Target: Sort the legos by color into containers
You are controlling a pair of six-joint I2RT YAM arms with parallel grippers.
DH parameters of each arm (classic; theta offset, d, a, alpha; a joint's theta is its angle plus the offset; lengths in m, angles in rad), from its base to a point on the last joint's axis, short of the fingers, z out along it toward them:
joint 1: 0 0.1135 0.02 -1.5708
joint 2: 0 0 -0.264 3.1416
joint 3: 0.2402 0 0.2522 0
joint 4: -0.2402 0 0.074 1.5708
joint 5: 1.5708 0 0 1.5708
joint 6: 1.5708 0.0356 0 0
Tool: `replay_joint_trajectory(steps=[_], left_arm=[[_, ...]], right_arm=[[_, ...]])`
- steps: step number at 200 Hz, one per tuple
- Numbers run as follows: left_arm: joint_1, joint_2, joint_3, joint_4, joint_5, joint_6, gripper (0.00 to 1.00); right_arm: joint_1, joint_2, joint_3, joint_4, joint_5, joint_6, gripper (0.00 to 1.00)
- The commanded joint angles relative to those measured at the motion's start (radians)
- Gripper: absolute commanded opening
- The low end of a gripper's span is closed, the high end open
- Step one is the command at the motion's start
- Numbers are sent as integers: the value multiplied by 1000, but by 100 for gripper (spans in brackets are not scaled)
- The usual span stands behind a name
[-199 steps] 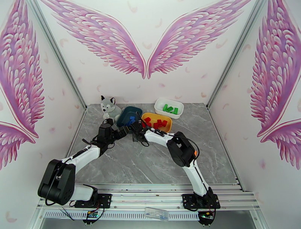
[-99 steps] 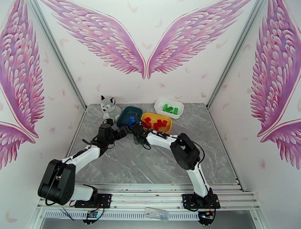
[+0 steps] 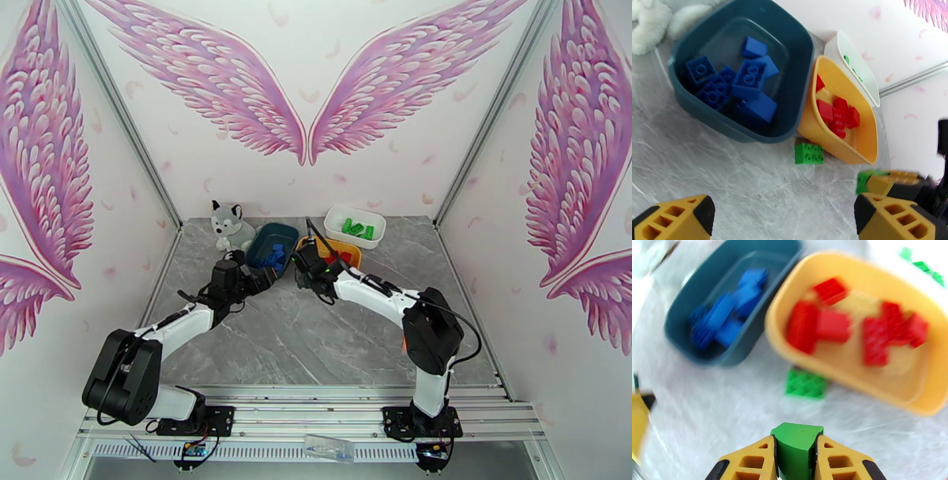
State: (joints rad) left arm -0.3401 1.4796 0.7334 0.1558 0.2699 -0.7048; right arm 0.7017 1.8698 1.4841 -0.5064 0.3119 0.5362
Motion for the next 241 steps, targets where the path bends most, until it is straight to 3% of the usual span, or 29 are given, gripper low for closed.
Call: replay_joint_trajectory(steps=[1, 59, 131, 143, 164, 184, 241], left_arm=[[-65, 60, 66, 21, 54, 26, 99], [-179, 35, 85, 15, 12, 34, 98], [-193, -80, 61, -26, -66, 78, 99], [-193, -92, 63, -41, -87, 92, 99], [-193, -112, 56, -49, -118, 100, 99], [-193, -132, 47, -48, -130, 100, 99], [-191, -202, 24, -71, -178, 111, 99]], right_arm=[[-89, -8, 70, -6, 32, -27, 24], [-295, 254, 456, -76, 5, -51, 25], [-472, 668, 978, -166, -123, 2, 28], [-497, 711, 1021, -166, -160, 9, 35], [-525, 728, 1016, -154, -217, 19, 51], [-525, 679, 950, -134, -233, -3, 58], [-475, 241, 405, 60, -243, -33, 68]])
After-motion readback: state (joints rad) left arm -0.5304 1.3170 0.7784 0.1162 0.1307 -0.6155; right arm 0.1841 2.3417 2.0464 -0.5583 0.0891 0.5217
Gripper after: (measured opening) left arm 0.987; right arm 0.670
